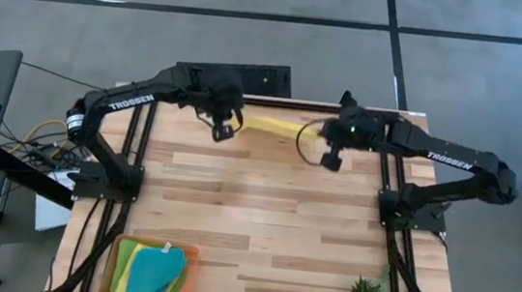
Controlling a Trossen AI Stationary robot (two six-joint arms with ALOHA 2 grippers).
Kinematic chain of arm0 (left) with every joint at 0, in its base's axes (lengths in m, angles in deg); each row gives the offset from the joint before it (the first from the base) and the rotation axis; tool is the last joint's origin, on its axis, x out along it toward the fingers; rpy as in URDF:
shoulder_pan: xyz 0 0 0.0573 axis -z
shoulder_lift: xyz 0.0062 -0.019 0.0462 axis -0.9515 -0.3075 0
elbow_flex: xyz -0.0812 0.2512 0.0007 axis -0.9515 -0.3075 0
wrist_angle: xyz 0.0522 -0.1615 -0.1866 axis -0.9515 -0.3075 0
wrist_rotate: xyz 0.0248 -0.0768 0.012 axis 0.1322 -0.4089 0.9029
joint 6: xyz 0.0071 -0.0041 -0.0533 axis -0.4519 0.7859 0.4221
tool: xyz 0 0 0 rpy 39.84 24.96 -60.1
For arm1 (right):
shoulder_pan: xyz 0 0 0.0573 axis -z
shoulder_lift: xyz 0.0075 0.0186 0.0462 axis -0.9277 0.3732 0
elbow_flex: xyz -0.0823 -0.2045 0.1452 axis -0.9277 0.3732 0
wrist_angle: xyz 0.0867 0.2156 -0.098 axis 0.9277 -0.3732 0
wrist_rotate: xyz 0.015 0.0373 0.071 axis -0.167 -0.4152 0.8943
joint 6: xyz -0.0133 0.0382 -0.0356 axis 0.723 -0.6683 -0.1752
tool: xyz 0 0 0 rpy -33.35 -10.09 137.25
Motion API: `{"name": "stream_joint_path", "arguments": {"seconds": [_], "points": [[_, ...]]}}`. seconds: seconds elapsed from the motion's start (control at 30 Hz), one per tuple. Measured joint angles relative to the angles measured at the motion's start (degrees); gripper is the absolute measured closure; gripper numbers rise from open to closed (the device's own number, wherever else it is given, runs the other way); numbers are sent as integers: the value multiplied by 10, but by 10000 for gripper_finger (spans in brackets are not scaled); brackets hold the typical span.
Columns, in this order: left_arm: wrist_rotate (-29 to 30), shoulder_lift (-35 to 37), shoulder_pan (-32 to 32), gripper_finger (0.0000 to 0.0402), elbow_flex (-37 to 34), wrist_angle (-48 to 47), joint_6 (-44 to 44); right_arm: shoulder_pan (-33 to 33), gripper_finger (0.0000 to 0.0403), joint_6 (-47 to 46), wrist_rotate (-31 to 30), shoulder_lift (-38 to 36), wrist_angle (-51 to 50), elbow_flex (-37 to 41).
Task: Fold microfiber towels
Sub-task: Fold the yellow microfiber towel
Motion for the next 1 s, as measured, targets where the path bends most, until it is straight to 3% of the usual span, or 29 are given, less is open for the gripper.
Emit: {"name": "stream_joint_path", "arguments": {"seconds": [0.23, 0.4, 0.8, 1.0], "points": [[-86, 1, 62, 401, -7, -29, 60, -63, 397, -75, 30, 0, -89, 5], [-103, -1, 103, 401, -61, -41, 100, -93, 397, -103, 51, 0, -115, 5], [-190, -1, 163, 401, -199, 40, 175, -121, 397, -130, 163, 0, -31, 112], [-205, 0, 179, 401, -234, 105, 178, -149, 397, -150, 164, 7, -8, 157]]}}
